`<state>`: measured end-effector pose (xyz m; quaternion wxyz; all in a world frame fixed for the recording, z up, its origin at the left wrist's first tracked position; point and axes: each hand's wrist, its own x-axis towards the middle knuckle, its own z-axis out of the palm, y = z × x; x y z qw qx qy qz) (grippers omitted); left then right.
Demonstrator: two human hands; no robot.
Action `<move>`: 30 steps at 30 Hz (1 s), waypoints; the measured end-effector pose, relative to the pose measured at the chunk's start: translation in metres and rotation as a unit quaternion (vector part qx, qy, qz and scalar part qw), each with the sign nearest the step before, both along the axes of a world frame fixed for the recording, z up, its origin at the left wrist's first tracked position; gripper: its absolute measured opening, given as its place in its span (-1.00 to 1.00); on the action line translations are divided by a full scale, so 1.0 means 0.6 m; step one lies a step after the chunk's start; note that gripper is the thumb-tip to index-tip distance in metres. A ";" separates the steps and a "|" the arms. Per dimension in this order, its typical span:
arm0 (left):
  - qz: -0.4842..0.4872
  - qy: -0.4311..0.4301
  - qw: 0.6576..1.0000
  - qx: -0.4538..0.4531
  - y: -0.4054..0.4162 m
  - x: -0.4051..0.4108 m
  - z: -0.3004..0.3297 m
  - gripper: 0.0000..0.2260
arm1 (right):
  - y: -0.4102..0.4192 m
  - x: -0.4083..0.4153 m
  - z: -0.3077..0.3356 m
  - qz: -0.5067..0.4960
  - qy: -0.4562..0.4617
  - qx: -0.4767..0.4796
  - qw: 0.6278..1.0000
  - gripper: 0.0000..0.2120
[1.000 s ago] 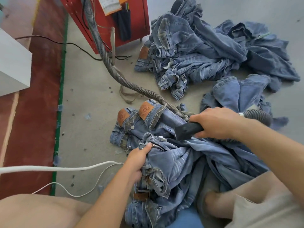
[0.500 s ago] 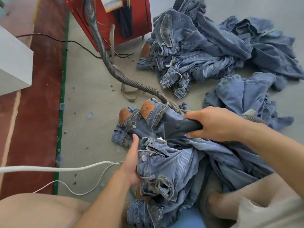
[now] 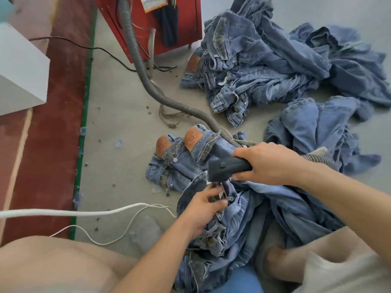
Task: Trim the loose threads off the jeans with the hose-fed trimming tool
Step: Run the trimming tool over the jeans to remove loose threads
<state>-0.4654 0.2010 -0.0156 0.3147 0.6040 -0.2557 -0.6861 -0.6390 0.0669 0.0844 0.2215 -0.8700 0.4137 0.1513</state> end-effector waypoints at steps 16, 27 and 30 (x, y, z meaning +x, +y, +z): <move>-0.042 0.151 0.965 0.211 -0.009 0.023 0.002 -0.27 | -0.030 -0.010 0.024 -0.008 -0.042 -0.075 0.996 -0.64; 0.276 0.213 0.932 0.093 -0.064 0.084 0.039 -0.69 | -0.057 -0.072 0.031 0.058 0.008 -0.125 0.990 -0.64; 0.325 0.281 0.903 0.003 -0.067 0.093 0.061 -0.41 | -0.050 -0.086 0.025 0.022 -0.038 -0.078 0.996 -0.70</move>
